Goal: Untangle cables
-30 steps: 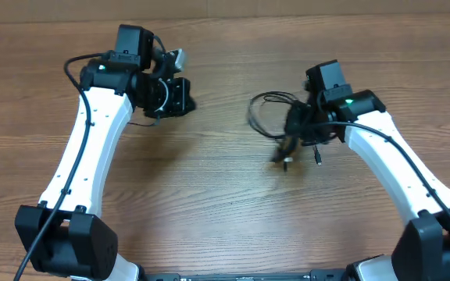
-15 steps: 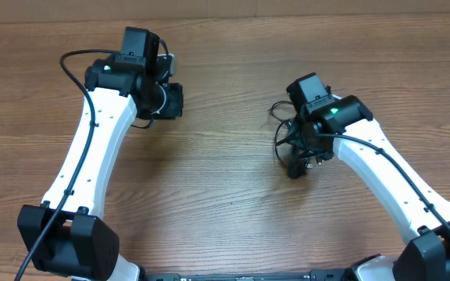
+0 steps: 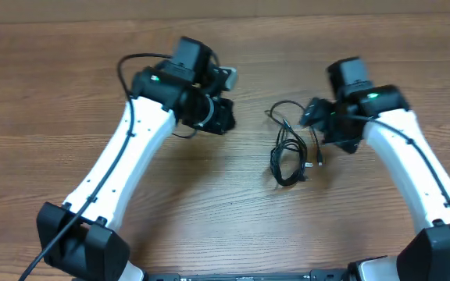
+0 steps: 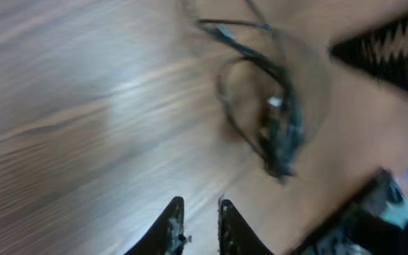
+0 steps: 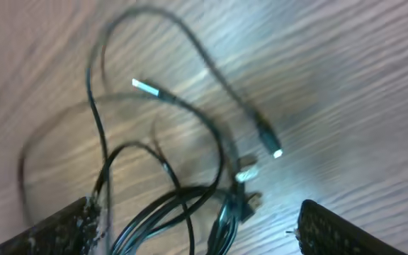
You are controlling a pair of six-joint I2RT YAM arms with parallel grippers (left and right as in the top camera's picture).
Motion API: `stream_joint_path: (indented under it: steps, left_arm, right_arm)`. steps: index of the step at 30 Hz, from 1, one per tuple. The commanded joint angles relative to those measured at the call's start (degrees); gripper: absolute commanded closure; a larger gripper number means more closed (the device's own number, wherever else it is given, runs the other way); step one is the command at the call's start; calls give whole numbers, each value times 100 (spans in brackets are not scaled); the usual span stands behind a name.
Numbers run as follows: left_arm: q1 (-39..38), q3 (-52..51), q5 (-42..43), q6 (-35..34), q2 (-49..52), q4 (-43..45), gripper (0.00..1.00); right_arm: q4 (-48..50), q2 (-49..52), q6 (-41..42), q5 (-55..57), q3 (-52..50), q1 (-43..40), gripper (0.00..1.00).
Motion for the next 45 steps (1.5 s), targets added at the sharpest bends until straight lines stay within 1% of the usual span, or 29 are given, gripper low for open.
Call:
stream_joint_path:
  steps: [1, 3, 5, 10, 12, 14, 16, 17, 19, 20, 25, 28, 31, 32, 35, 37, 42, 45]
  left_arm:
    - [-426, 127, 317, -280, -50, 101, 79]
    - [-726, 127, 313, -494, 50, 267, 75]
    - [-957, 125, 306, -695, 181, 422, 71]
    - [-1303, 125, 278, -1165, 697, 520, 67]
    - [-1327, 125, 157, -1215, 946, 514, 67]
    - [-1307, 125, -146, -1180, 1196, 518, 67]
    - [-1272, 125, -468, -933, 1311, 516, 67]
    - [-1239, 125, -608, -682, 1381, 518, 66]
    - [-1193, 125, -796, -463, 1449, 514, 64]
    - [-1152, 125, -857, -221, 1480, 518, 64]
    - [-911, 125, -855, 1252, 1648, 603, 59]
    - [-837, 125, -807, 1749, 1805, 782, 58]
    - [-859, 125, -345, 2507, 1954, 863, 58]
    - [-872, 125, -299, 2656, 2013, 883, 58]
    - [-909, 125, -323, 2966, 2149, 981, 56]
    - [-909, 125, -323, 3049, 2280, 1078, 56]
    - [-909, 125, -540, 3051, 2577, 1392, 58]
    - [-918, 125, -577, 3047, 2693, 1478, 57]
  right_arm:
    - [118, -199, -874, -1060, 258, -643, 13]
    - [302, -199, -1464, -2046, 282, -1071, 14]
    - [345, -199, -1661, -2568, 282, -1401, 15]
    - [278, -197, -1733, -2645, 278, -1906, 15]
    - [223, -197, -1849, -2645, 271, -2015, 15]
    - [160, -197, -1875, -2551, 267, -2048, 15]
    - [127, -197, -1921, -2441, 267, -2048, 15]
    - [107, -197, -2000, -2402, 267, -2048, 15]
    - [85, -197, -2002, -2354, 267, -2044, 15]
    - [81, -197, -2002, -2315, 267, -2041, 16]
    - [70, -192, -2009, -2297, 262, -2035, 16]
    - [70, -192, -2020, -2297, 262, -2035, 16]
    - [55, -192, -2017, -2297, 262, -2035, 16]
    - [39, -192, -2017, -2297, 262, -2035, 16]
    - [-22, -192, -2017, -2299, 262, -2035, 17]
    - [-46, -192, -2017, -2299, 262, -2035, 17]
    - [-85, -192, -1996, -2299, 262, -2031, 20]
    - [-94, -192, -1993, -2302, 262, -2031, 20]
